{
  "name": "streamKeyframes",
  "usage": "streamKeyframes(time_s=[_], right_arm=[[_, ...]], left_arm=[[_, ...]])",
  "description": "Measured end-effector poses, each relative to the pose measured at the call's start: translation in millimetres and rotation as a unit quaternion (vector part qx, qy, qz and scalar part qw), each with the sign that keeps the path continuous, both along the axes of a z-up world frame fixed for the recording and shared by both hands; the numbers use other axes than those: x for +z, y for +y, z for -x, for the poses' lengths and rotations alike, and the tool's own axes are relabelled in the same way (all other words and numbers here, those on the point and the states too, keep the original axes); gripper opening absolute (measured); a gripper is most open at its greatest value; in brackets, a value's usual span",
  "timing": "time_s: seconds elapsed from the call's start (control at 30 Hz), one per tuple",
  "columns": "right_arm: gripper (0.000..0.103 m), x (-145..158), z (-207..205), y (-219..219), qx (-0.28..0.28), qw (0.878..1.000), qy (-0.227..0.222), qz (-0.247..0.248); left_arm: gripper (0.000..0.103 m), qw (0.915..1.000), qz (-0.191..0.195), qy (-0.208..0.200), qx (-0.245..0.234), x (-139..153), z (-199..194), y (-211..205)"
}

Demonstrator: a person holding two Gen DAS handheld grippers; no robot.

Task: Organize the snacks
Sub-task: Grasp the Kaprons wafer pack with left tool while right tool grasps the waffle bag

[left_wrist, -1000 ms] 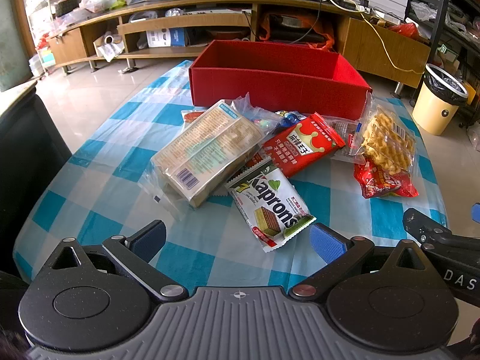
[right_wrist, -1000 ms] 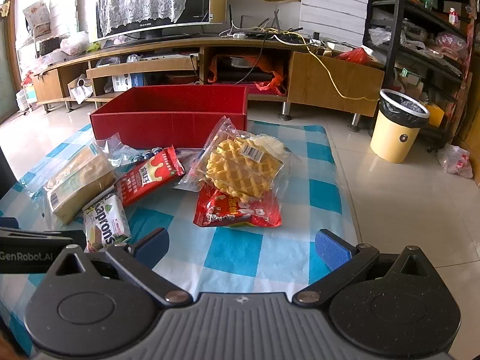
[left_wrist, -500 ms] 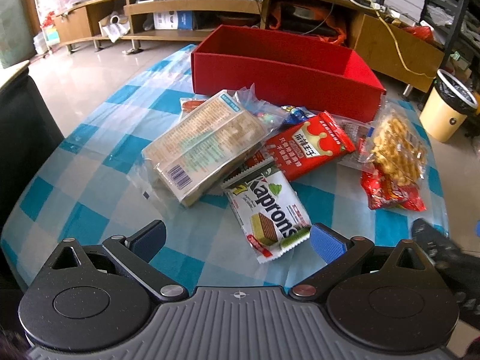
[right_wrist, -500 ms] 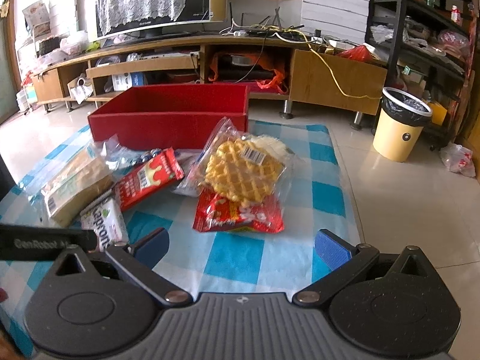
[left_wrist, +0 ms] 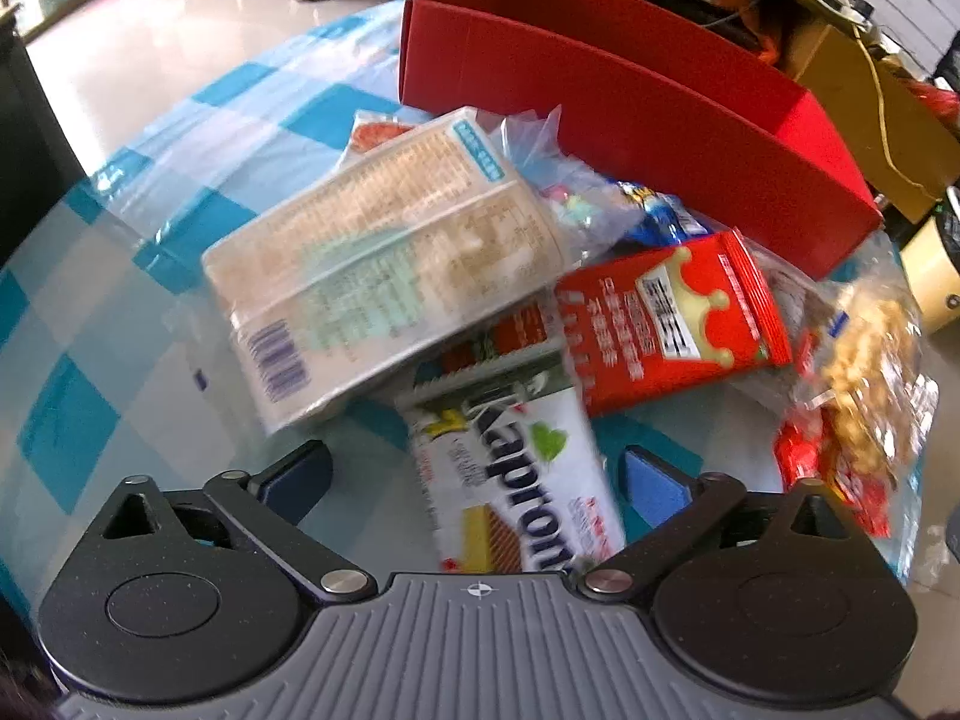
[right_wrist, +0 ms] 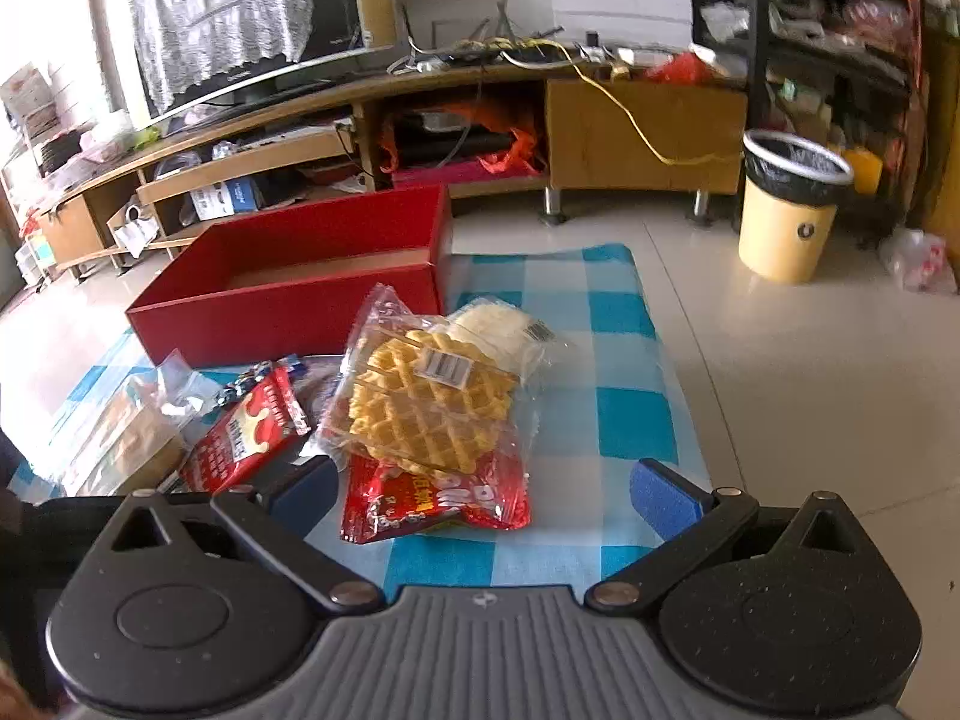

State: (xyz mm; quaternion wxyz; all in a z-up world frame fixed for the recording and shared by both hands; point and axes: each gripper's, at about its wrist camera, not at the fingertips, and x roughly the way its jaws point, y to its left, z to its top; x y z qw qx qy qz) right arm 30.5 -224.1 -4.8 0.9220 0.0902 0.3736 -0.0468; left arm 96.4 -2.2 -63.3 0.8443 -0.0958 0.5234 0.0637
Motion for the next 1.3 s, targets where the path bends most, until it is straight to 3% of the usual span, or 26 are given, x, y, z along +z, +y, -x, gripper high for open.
streamKeyframes(time_s=[0.1,0.23,0.47,0.53,0.63,0.7,0.77,0.93,1.03,1.17,1.3], right_arm=[[0.103,-2,-1,-2,0.002,1.0,0.005,-0.001],[0.103,-2,-1,-7,-0.006,1.0,0.006,-0.005],[0.103,-2,-3,-26,-0.029,0.999,0.016,-0.026],[0.103,4,-9,-24,-0.008,1.0,0.01,-0.022],[0.103,17,-26,-12,0.075,0.997,-0.01,0.023],[0.103,24,-37,-2,0.141,0.987,-0.029,0.072],[0.103,25,-49,7,0.207,0.969,-0.036,0.129],[0.103,6,-72,24,0.313,0.932,-0.011,0.185],[0.102,-14,-81,34,0.354,0.912,0.004,0.207],[0.097,-41,-88,50,0.365,0.901,0.043,0.231],[0.081,-46,-80,54,0.344,0.908,0.049,0.234]], left_arm=[[0.098,0.9998,-0.017,0.0,-0.007,0,0,-5],[0.08,0.9981,-0.045,-0.004,-0.042,5,15,-9],[0.066,0.9949,-0.033,0.014,-0.094,13,47,-4],[0.066,0.9944,-0.027,0.018,-0.101,13,51,-2],[0.067,0.9934,-0.022,0.018,-0.111,12,49,2],[0.068,0.9931,-0.018,0.017,-0.114,12,49,4],[0.072,0.9923,-0.014,0.018,-0.122,11,49,4],[0.089,0.9897,-0.003,0.025,-0.141,8,48,0],[0.092,0.9886,-0.008,0.023,-0.149,6,47,-2],[0.098,0.9877,-0.022,0.024,-0.153,2,41,-6],[0.096,0.9878,-0.038,0.022,-0.149,0,40,-7]])
